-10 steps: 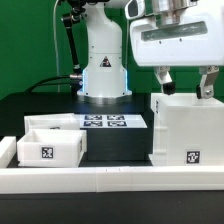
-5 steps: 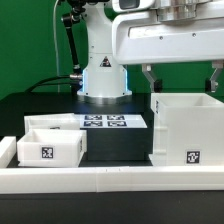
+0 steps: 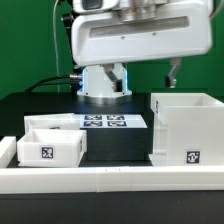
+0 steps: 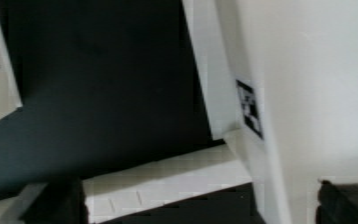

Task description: Assemble drawer

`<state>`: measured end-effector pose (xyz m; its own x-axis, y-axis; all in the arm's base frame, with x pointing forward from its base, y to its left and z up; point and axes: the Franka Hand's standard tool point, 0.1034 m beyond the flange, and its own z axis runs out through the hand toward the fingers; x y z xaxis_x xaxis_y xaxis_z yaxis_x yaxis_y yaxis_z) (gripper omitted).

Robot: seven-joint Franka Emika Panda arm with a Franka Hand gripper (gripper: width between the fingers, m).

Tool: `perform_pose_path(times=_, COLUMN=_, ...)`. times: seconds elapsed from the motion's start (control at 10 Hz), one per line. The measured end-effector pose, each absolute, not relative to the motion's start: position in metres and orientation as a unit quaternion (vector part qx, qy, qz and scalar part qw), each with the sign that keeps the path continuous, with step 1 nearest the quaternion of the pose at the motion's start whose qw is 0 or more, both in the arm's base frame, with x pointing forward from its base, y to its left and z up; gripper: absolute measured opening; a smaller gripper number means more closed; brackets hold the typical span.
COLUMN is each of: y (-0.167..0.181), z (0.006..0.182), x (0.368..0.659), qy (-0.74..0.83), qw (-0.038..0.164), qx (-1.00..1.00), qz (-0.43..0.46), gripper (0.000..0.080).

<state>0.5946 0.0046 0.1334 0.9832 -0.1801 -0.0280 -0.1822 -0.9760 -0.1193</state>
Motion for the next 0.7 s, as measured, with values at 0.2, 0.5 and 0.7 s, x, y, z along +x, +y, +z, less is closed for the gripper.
perform_pose_path(times=0.2, y=-0.032, z=0.118, x=0.578, qy=0.064, qw=0.052, qx=-0.997, qz=0.002, gripper=0.0649)
perform_pose_path(times=0.5, y=-0.043, z=0.112, x=0.576, qy=0.070, qw=0.055, qx=-0.996, qz=0.002, gripper=0.0649)
perform_pose_path(times=0.7, y=-0.043, z=0.112, x=0.576, qy=0.070, qw=0.055, qx=-0.996, qz=0.002, gripper=0.0649)
